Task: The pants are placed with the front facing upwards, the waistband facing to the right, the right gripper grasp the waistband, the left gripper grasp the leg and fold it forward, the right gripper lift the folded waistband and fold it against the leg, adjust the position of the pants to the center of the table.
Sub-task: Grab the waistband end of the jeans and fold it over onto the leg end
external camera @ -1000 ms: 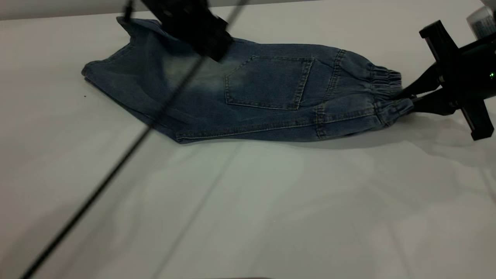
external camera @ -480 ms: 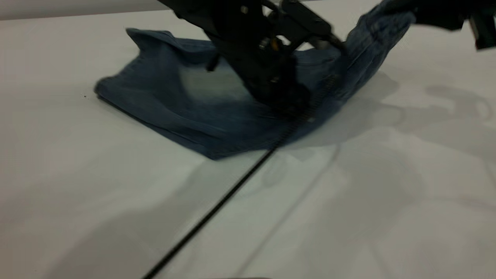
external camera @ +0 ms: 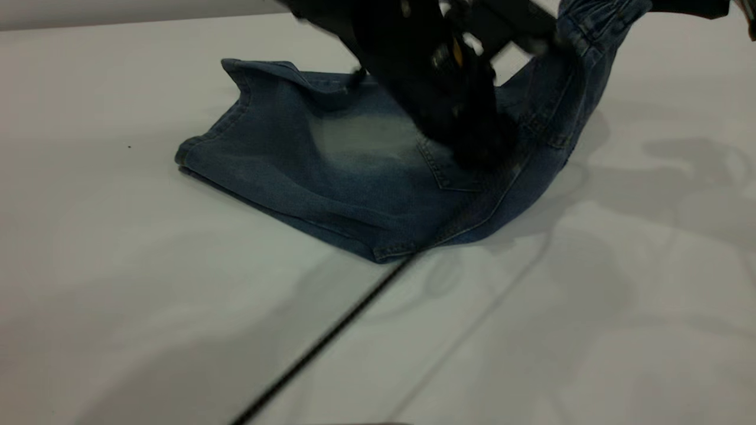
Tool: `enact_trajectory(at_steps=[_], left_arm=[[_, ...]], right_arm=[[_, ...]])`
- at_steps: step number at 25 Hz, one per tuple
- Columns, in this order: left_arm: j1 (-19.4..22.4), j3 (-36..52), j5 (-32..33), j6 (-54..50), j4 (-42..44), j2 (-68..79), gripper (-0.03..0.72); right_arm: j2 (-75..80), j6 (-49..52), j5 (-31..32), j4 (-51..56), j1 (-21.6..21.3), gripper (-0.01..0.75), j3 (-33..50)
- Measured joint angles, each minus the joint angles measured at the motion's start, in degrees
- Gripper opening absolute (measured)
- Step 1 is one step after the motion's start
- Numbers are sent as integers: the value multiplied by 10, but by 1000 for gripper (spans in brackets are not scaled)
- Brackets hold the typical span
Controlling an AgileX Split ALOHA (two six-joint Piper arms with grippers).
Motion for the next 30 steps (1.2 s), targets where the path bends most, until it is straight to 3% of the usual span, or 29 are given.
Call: enact_trajectory(at_steps=[4, 8, 12, 20, 27, 30], left_arm=[[49, 0, 38, 12, 1, -33, 405], [100, 0, 118, 35, 1, -37, 405], [122, 0, 178, 38, 1, -31, 405], [95, 0, 178, 39, -10, 17, 405], [35, -2, 96, 40, -26, 28, 405], [32, -2, 95, 40, -26, 28, 405]], right_arm=[[-14, -14, 2, -7, 0, 34, 0], [-30, -22, 7, -8, 0, 34, 0], [-42, -30, 13, -14, 0, 34, -12], [-44, -38, 57, -35, 0, 34, -79], [-44, -40, 77, -48, 0, 34, -83], [-44, -42, 77, -50, 0, 34, -83]])
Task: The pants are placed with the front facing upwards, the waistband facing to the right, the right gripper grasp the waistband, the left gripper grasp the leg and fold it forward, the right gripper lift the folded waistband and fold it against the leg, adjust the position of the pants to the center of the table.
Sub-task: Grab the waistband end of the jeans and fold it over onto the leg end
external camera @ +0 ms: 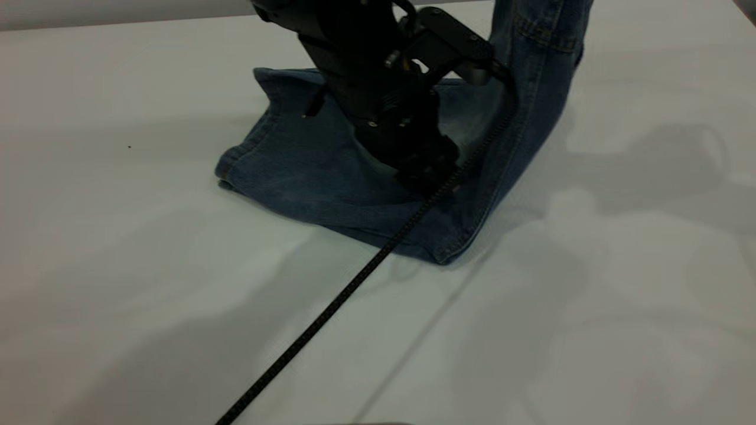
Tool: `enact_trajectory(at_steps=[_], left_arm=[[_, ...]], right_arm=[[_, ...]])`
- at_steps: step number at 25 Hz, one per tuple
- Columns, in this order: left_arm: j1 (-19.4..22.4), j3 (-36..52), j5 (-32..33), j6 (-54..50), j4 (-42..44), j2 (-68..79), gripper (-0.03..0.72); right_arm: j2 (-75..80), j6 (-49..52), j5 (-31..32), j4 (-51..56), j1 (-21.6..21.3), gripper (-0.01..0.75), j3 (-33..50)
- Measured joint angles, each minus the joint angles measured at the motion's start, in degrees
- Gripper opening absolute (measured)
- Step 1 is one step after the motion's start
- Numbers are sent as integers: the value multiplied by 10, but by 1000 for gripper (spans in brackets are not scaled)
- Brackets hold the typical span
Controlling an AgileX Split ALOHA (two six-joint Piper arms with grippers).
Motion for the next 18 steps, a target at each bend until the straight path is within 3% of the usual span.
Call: enact_trajectory(at_steps=[11, 18], left_arm=[[60, 0, 31, 1, 0, -99, 405], [151, 0, 37, 1, 0, -225, 405]], right_arm=[[0, -3, 1, -4, 0, 34, 0], [0, -4, -7, -4, 25, 34, 0]])
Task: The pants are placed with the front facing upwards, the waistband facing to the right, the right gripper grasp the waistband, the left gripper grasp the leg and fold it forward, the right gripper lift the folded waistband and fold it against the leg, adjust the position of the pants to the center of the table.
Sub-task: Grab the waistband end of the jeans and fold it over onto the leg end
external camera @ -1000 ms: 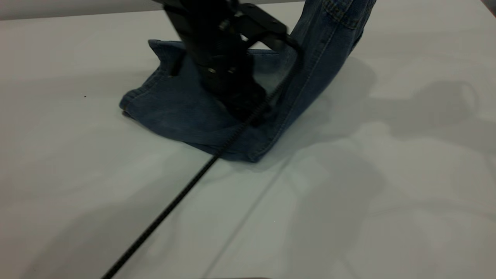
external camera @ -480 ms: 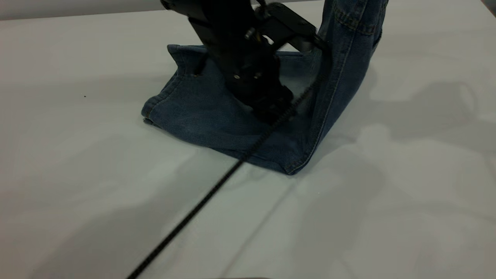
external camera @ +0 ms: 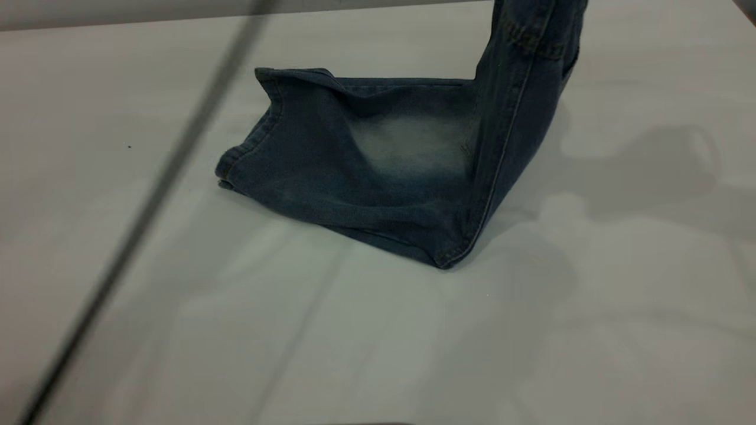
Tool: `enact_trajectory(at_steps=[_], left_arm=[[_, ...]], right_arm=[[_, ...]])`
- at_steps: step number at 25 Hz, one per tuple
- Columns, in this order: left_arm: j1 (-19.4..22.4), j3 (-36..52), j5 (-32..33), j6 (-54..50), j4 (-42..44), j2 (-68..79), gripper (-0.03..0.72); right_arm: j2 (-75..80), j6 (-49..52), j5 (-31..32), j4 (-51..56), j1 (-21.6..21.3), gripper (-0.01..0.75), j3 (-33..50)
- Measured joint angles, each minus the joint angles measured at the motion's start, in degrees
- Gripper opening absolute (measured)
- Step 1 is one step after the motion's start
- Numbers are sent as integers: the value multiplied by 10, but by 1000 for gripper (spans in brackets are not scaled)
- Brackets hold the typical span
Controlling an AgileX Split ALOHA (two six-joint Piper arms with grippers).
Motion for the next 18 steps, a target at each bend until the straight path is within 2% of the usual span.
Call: enact_trajectory(at_steps=[4, 11, 15, 18], left_arm=[[36, 0, 8, -8, 0, -73, 405], [40, 0, 43, -14, 0, -167, 405], [40, 1, 70, -17, 0, -184, 405], [40, 2, 93, -27, 0, -185, 405]], right_arm=[[4, -15, -58, 28, 66, 36, 0], [50, -98, -195, 126, 204, 35, -12], [100, -107, -219, 135, 256, 37, -54], [148, -108, -221, 135, 276, 38, -97]])
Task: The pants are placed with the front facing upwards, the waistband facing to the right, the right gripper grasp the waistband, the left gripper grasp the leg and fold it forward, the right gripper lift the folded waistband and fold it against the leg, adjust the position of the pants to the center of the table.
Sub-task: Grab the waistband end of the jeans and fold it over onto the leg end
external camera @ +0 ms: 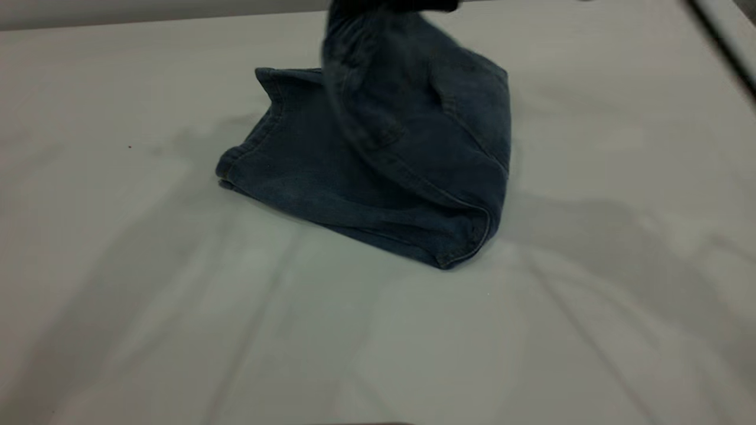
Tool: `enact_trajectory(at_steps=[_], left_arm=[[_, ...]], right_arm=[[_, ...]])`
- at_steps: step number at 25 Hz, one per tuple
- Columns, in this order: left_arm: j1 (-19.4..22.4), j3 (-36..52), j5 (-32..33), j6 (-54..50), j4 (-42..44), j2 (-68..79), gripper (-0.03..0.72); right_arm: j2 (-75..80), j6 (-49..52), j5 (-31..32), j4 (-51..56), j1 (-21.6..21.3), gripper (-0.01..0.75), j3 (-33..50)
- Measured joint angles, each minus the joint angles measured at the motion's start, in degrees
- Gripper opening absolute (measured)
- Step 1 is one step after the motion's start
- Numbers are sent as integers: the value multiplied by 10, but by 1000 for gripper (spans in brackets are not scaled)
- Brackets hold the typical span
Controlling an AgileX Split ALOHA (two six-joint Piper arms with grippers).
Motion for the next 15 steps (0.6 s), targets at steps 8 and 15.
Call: enact_trajectory(at_steps=[8, 15], left_arm=[[0, 1, 33, -4, -1, 0, 405], [0, 1, 36, -5, -3, 0, 405]], right_arm=[[84, 2, -6, 3, 16, 60, -78], [110, 2, -37, 2, 55, 309, -108]])
